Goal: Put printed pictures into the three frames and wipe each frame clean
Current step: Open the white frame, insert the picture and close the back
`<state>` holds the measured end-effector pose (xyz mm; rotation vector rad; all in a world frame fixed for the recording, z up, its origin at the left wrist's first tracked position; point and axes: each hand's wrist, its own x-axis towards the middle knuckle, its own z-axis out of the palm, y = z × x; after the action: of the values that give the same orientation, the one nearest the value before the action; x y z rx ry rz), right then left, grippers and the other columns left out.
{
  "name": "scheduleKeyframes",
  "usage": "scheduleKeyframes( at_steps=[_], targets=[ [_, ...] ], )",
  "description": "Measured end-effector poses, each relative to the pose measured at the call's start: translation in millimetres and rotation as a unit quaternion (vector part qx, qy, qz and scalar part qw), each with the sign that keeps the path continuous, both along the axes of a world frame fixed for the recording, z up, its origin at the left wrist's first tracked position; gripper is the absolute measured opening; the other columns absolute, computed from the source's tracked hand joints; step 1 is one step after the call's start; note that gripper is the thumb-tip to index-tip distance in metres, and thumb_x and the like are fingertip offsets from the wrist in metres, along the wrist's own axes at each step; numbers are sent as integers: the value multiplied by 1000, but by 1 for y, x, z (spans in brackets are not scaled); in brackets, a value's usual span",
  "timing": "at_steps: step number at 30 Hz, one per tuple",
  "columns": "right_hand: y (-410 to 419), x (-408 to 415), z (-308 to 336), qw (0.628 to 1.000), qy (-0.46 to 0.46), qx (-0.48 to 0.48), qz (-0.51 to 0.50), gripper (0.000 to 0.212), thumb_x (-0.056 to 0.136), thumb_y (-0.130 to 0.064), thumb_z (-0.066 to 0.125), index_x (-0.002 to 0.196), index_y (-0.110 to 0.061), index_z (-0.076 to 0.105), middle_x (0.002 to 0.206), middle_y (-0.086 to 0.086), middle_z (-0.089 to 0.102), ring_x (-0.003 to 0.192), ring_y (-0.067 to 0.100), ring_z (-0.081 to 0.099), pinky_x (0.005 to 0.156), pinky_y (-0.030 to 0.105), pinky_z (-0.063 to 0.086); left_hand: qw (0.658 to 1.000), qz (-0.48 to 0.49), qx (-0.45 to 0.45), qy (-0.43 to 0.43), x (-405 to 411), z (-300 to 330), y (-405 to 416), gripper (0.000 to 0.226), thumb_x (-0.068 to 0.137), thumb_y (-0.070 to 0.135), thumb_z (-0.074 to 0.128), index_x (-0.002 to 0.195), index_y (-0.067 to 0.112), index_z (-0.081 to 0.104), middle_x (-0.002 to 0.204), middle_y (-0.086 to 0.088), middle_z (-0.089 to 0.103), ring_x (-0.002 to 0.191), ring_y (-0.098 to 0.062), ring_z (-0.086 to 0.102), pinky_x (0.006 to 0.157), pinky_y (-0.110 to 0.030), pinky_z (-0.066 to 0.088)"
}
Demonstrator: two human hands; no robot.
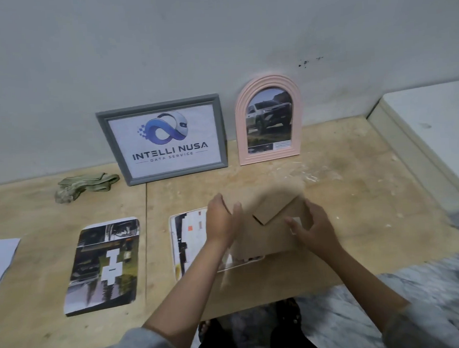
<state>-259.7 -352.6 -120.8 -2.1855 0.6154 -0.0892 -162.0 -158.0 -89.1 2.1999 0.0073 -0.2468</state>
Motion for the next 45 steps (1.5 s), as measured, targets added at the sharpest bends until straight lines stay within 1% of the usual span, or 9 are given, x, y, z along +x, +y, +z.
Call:
scheduleKeyframes(
  at_steps=[3, 8, 14, 17, 22, 27, 33, 38, 45],
  targets=[
    [-41, -17, -3, 999, 21, -28, 2, 78, 80, -41, 69, 141, -4, 37, 138, 14, 43, 126, 27, 43, 101, 39, 41, 996, -59, 23, 60, -15, -14, -40, 35, 83, 32, 64, 97, 5, 48, 101, -12, 52, 96, -31, 52, 63, -23, 37],
    [-100, -36, -18, 996, 67, -52, 11, 83, 82, -40, 68, 146, -4, 28, 149, 13, 29, 136, 27, 31, 107, 39, 34, 976, -158, 101, 114, -41, -34, -107, 82, 88, 43, 58, 147, 2, 19, 155, -21, 4, 144, -35, 15, 107, -36, 31],
    [-136, -43, -32, 991, 90, -70, 62, 91, 82, -47, 66, 147, 0, 23, 153, 20, 20, 142, 30, 19, 112, 40, 27, 958, -220, 142, 120, -54, -52, -145, 96, 87, 45, 60, 149, -1, 4, 153, -23, -26, 145, -35, -17, 118, -41, 15],
    [-138, -43, -56, 969, 118, -152, 154, 111, 73, -80, 35, 148, 0, 17, 157, 20, 2, 145, 32, 7, 113, 46, 17, 934, -263, 217, 110, -59, -63, -153, 108, 83, 50, 61, 149, 0, -8, 148, -27, -34, 138, -40, -31, 118, -46, -4],
    [-137, -45, -77, 953, 143, -200, 176, 115, 69, -88, 4, 151, -7, 0, 156, 12, -19, 145, 28, -14, 114, 50, 7, 928, -261, 251, 89, -61, -72, -154, 114, 80, 54, 62, 149, 4, -14, 148, -25, -35, 137, -39, -33, 118, -46, -6],
    [-137, -44, -76, 959, 142, -179, 169, 117, 67, -86, 16, 150, -6, -4, 155, 12, -20, 144, 29, -16, 114, 50, 3, 943, -238, 224, 68, -67, -74, -149, 103, 85, 52, 59, 151, 6, -5, 154, -19, -28, 142, -33, -26, 118, -40, -2],
    [-103, -26, -57, 973, 61, -175, 138, 80, 78, -48, 45, 135, 7, 41, 133, 33, 46, 120, 46, 47, 96, 55, 39, 991, -84, 107, 5, -85, -60, -128, 64, 89, 45, 44, 140, 7, 43, 153, -10, 31, 145, -22, 21, 115, -26, 18],
    [-46, 4, -50, 957, -30, -155, 242, 64, 81, -35, 48, 132, 2, 42, 136, 26, 46, 127, 40, 41, 102, 49, 35, 992, 23, 118, -31, -85, -48, -70, 47, 88, 31, 44, 123, 2, 56, 127, -13, 56, 123, -29, 48, 102, -33, 36],
    [31, 51, -42, 907, -7, -198, 371, 69, 75, -49, 48, 126, -3, 53, 128, 14, 55, 118, 34, 51, 89, 50, 43, 975, 98, 199, 0, -65, -41, 39, 80, 73, 50, 30, 124, -7, 54, 125, -24, 56, 118, -39, 51, 100, -41, 39]
  ],
)
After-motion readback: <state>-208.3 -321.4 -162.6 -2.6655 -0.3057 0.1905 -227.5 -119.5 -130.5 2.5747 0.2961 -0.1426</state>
